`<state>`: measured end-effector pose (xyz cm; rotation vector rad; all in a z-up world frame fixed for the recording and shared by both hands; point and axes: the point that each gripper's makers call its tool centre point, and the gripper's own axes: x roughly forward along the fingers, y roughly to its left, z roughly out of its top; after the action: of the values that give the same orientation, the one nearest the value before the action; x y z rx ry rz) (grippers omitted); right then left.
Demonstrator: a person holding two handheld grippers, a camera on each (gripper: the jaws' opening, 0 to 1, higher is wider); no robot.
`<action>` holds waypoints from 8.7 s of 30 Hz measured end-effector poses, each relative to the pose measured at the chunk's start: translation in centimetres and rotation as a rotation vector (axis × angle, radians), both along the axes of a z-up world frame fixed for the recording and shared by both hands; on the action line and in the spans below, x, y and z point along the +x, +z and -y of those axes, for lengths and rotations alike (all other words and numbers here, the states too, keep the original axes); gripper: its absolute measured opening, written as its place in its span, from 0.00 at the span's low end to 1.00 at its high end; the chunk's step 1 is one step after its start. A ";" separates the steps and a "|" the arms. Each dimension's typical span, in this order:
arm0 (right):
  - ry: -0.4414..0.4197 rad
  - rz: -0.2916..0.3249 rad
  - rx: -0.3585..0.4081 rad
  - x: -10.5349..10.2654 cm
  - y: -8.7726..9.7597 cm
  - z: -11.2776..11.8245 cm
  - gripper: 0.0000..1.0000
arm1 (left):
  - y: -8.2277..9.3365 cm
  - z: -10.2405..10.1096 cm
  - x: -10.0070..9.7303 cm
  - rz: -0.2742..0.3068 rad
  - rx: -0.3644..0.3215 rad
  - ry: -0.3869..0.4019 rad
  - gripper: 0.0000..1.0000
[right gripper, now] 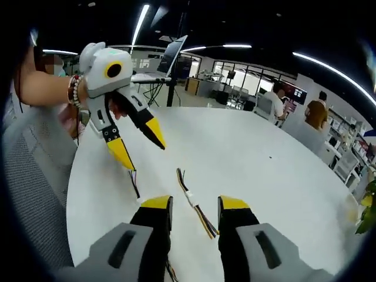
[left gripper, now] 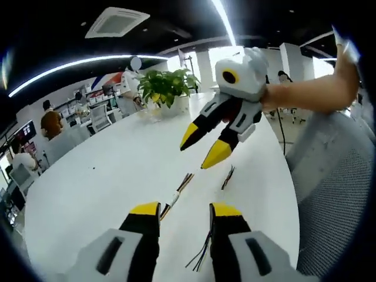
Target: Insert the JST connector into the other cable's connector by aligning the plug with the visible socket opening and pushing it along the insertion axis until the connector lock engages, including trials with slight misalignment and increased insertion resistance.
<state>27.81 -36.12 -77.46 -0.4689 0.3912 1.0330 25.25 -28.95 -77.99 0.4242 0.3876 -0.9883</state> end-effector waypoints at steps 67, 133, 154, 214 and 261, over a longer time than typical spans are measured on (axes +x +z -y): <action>0.125 -0.119 -0.134 -4.0 -5.6 -0.6 0.04 | -5.7 1.8 -1.4 -0.123 0.116 -0.120 0.00; 0.151 -0.137 -0.274 -4.7 -7.7 -2.8 0.04 | -6.6 3.4 -2.0 -0.021 0.253 -0.215 0.00; 0.154 -0.149 -0.246 -5.0 -7.2 -3.6 0.04 | -6.6 3.6 -2.0 -0.033 0.212 -0.213 0.00; 0.076 0.052 -0.105 0.0 -7.1 -3.5 0.04 | -6.0 1.0 2.1 -0.147 -0.007 0.133 0.23; -0.403 0.008 0.428 0.9 7.7 3.5 0.74 | 5.9 -1.4 3.6 -0.082 -0.354 0.395 0.78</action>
<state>28.70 -39.64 -69.72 -0.0054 0.2338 0.6939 28.85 -27.56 -72.12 -0.0166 0.3449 -0.6699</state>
